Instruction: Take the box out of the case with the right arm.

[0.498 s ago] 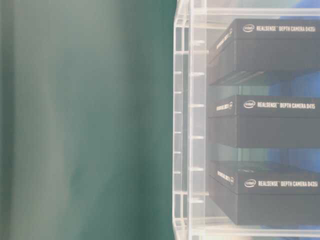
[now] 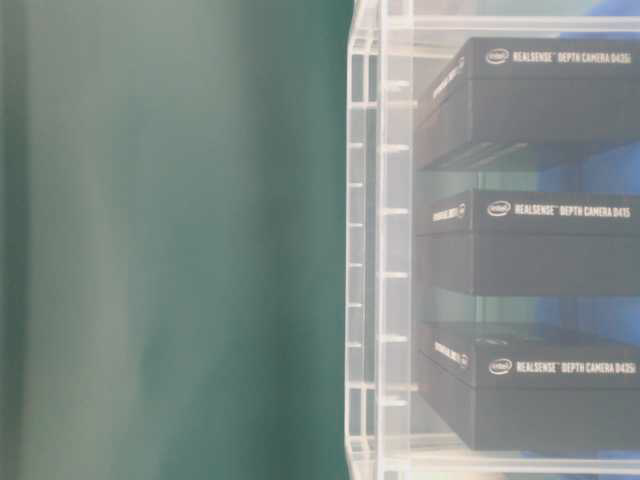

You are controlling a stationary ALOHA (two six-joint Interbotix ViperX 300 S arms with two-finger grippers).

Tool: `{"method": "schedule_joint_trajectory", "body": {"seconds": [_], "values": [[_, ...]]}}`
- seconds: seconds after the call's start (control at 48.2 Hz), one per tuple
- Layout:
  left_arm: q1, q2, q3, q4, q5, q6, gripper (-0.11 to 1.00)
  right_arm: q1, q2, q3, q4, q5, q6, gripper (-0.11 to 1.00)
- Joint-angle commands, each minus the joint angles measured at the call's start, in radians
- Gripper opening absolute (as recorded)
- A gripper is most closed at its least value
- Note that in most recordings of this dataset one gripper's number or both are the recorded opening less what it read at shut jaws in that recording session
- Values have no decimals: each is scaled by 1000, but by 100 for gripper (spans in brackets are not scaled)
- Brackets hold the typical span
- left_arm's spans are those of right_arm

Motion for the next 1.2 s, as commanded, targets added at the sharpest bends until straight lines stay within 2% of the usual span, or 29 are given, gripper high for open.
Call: {"method": "schedule_joint_trajectory", "body": {"seconds": [0.0, 0.207, 0.332, 0.622, 0.788, 0.934, 1.058, 1.183], "values": [[-5, -6, -83, 3, 46, 0, 0, 3, 6, -94, 3, 44, 2, 0], [-5, -2, -295, 3, 295, 2, 0, -2, 37, -313, 0, 207, 2, 0], [-5, 12, -396, 3, 454, 2, 0, -5, 66, -407, 0, 293, 2, 0], [-6, 9, -437, 2, 588, -5, 0, -14, 83, -437, 0, 422, 25, 0], [-18, 34, -522, 2, 893, -17, 0, -14, 98, -512, -2, 715, 66, 0], [-29, 66, -618, 2, 1212, -25, 0, -14, 135, -603, -5, 1039, 103, 0], [-32, 101, -681, 0, 1448, -63, 0, -14, 178, -655, -8, 1278, 149, 0], [-54, 127, -699, -2, 1623, -78, 0, -15, 227, -680, -9, 1514, 198, 0]]}}
